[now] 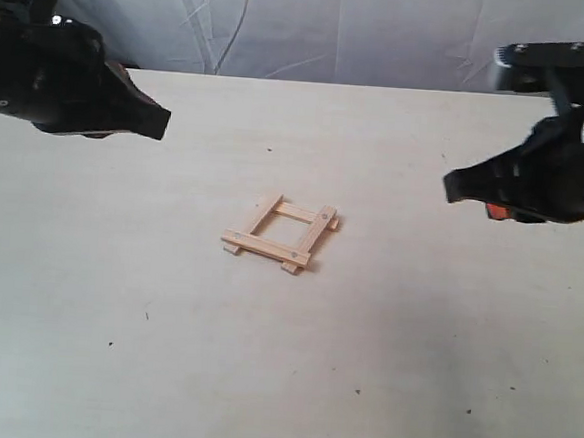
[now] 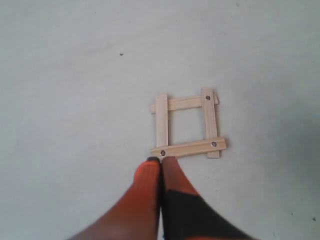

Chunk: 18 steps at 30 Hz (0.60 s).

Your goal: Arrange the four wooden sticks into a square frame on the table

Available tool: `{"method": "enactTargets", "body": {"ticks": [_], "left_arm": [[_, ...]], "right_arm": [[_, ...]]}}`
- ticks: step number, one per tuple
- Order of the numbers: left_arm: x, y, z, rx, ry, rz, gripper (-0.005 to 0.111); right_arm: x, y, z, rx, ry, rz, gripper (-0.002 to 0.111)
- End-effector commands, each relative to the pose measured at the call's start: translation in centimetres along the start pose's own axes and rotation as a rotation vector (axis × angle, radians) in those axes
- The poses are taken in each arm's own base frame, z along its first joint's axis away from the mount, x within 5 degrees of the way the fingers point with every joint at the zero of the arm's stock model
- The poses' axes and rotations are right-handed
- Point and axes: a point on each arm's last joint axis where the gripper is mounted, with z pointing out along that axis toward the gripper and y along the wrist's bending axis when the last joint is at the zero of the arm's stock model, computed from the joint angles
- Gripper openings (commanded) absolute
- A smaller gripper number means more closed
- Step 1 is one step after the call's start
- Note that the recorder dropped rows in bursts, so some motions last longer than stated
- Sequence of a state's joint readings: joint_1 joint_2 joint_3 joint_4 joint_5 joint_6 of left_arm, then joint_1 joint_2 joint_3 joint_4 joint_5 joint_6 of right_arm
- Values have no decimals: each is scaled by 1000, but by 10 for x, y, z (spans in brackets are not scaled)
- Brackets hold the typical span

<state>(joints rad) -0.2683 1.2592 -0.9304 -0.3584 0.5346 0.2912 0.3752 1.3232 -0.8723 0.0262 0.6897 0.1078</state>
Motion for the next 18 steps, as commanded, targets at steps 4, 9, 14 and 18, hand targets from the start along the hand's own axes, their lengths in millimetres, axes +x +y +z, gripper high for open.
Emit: {"method": "enactTargets", "body": {"ticks": [4,9,14,18], "left_arm": [[38,-7,-61,-45,-283,25,0],[69,-9,-97,-65,-474,36,0],[95,-12,-119,-69,-571,62,0],[101,-14,-131,-65,-623,70,0]], "right_arm": [[46,-10,-77,4,-382,-38,0],[81,-13,-117,-24,-628,-40,0],[111,-16,-136,-35,-781,-45,0],[125,-18,-146,-44,-829,-41,0]]}}
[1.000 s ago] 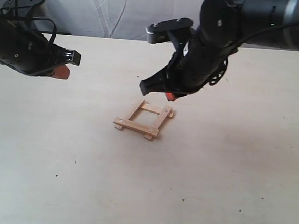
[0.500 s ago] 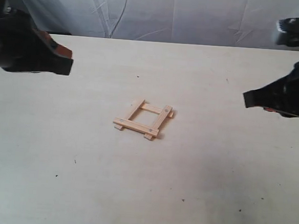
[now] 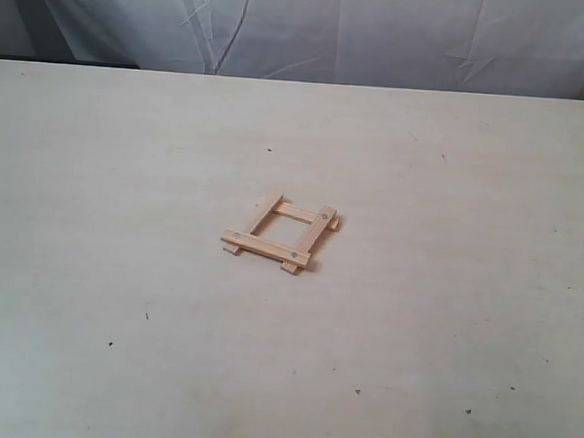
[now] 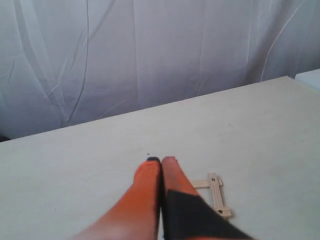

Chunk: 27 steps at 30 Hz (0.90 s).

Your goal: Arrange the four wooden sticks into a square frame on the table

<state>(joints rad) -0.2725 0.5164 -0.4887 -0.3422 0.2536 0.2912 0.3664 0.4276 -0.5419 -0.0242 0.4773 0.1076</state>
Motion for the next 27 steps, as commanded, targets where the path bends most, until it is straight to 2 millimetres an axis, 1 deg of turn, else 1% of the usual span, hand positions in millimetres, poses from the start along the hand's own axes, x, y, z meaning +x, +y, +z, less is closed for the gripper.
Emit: {"method": "enactTargets", "body": {"ticks": [1,7,17,22,26,27], "left_arm": [[-1,-2,-15,8,-70,10,0],[-3,-2,-19,8,-93,11,0],[-3,-2,-19,8,-93,11,0],[-3,-2,-19,8,-93,11,0],[-3,-2,-19,8,-93,11,0],[-3,-2,-19,8,-93,11,0]], "right_arm": [[4,-1,-18,3,-66,-7,0],[3,-1,-29,-1,-120,-7,0],[6,-2,-29,3,-125,1,0],[19,-6,-31,77,-149,41,0],[36,-12,-33,161,-184,30,0],[40,-12,-33,177,-190,2,0]]}}
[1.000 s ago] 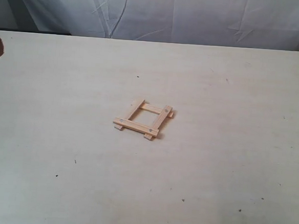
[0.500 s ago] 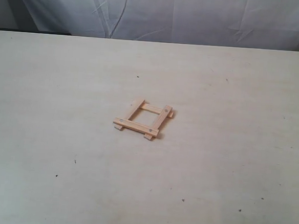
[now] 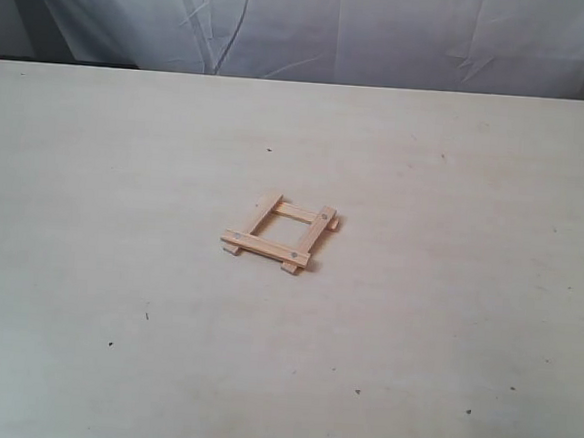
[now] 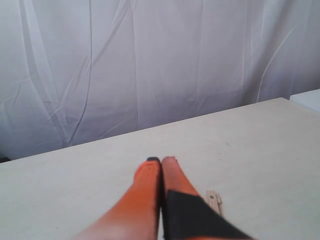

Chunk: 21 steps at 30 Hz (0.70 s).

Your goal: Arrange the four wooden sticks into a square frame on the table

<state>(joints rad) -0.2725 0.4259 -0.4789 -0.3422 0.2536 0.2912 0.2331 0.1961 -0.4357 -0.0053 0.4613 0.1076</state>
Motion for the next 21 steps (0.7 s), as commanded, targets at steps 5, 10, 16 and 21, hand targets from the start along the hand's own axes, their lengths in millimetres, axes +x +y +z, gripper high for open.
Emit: {"method": "enactTargets", "body": {"ticks": [5,10,16,21], "left_arm": [[0,-1,-1,5,-13,4,0],[0,0,-1,4,-13,8,0],[0,0,-1,4,-13,8,0],[0,0,-1,4,-13,8,0]], "right_arm": [[29,-7,-8,101,-79,-119,0],[48,-9,-6,105,-60,-117,0],[85,-14,7,109,50,-99,0],[113,-17,15,111,130,-93,0]]}}
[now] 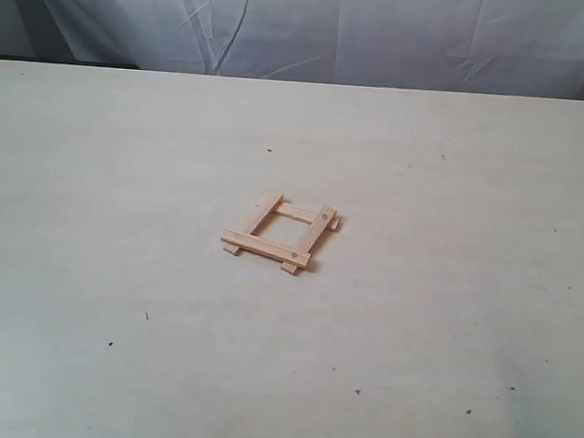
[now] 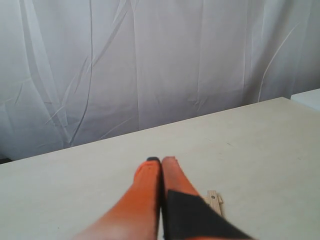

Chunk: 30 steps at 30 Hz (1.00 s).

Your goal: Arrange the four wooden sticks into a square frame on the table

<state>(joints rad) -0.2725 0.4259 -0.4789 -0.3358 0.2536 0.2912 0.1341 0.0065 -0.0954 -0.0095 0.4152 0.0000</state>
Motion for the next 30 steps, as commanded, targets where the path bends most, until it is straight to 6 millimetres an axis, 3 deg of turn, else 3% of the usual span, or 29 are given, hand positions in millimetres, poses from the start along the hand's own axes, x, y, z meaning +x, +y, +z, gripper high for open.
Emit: {"method": "enactTargets", "body": {"ticks": [1,30], "left_arm": [[0,-1,-1,6,-13,2,0],[-2,1,-7,-12,-41,2,0]], "right_arm": [[20,0,8,4,37,3,0],[25,1,10,-3,35,21,0]]}}
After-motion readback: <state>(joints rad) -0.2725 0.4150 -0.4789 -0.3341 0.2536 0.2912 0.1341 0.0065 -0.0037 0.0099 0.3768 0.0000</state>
